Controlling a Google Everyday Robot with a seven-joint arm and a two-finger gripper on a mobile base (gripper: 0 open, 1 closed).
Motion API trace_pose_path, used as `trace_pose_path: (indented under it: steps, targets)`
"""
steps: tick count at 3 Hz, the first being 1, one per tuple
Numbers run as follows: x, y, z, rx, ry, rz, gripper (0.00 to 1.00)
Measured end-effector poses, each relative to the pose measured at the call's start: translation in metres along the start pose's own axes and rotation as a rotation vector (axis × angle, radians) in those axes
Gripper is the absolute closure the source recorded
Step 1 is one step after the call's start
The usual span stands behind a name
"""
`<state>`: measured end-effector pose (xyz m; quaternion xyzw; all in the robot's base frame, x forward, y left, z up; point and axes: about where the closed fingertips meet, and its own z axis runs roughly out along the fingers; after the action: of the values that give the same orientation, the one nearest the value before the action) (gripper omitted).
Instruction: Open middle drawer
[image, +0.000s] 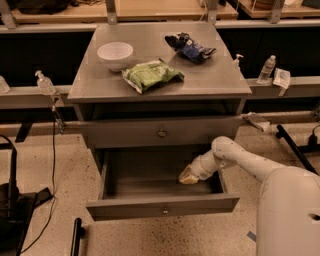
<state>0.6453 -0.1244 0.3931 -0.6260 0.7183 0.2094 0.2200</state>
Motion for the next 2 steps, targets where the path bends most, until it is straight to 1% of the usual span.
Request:
trace_pose_path:
  steps: [1,2]
  targets:
    - [0.000,0.000,0.004,-0.003,-0.006,0.003,1.00]
    - [-0.010,0.029,0.009,-0.055,-0.030,0.001,1.00]
